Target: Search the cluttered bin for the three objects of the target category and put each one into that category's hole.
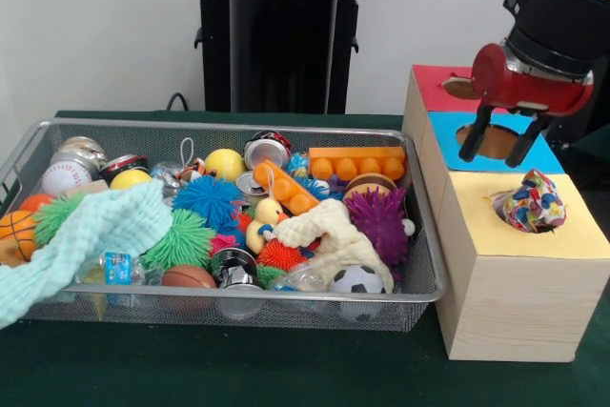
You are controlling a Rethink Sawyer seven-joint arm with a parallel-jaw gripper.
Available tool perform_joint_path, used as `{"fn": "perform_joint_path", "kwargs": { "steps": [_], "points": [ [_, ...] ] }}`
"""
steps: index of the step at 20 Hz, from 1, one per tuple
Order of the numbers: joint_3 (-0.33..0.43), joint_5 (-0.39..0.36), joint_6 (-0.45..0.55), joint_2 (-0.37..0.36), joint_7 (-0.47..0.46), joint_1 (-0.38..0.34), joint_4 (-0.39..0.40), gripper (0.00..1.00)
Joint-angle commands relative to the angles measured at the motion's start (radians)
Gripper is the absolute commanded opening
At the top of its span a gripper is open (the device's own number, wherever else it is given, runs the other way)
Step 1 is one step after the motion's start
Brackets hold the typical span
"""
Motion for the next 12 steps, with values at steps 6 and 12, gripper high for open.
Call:
{"fn": "perform_joint_path", "kwargs": {
  "steps": [6, 12],
  "points": [
    [0.070, 0.009, -0.006, -0.193, 0.176, -0.013, 0.216, 1.00],
    [0.108, 0.058, -0.045, -0.219, 0.210, -0.036, 0.246, 1.00]
  ]
}}
